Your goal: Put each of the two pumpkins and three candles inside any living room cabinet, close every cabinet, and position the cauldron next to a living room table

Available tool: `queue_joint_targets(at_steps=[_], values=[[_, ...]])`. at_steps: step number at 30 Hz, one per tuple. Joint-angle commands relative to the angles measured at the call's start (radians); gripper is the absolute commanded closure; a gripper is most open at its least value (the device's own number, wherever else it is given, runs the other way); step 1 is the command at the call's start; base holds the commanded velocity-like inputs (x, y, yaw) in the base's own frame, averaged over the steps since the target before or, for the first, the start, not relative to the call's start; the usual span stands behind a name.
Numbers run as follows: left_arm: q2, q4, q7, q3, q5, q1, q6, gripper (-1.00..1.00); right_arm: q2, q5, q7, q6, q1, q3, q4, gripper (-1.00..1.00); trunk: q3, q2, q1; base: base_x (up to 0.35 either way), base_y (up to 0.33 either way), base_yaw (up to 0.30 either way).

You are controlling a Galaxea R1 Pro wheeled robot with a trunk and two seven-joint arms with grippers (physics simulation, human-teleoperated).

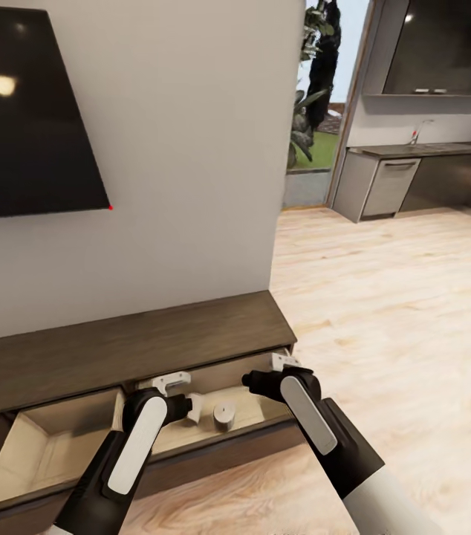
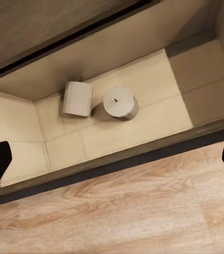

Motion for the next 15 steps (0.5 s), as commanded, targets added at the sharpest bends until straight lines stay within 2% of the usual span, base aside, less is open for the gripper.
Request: queue_joint_targets(at_steps=[1, 7, 15], values=[[0.0, -0.001, 0.01, 0.0, 0.01, -0.001, 0.002, -1.0, 0.0, -0.01, -0.01, 0.0, -0.001, 0.001, -0.001, -1.0, 0.002, 0.007, -0.004, 0.0, 0.0, -0.28], [0.001, -0.001, 0.01, 0.0, 0.01, -0.001, 0.003, -1.0, -0.001, -0.01, -0.01, 0.001, -0.001, -0.019, -0.001, -1.0, 0.021, 0.049, -0.027, 0.0, 0.0, -0.28], [0.002, -0.001, 0.01, 0.0, 0.01, -0.001, 0.004, -1.0, -0.002, -0.011, -0.01, 0.001, -0.001, -0.022, -0.001, -1.0, 0.046, 0.105, -0.058, 0.0, 0.0, -0.28]])
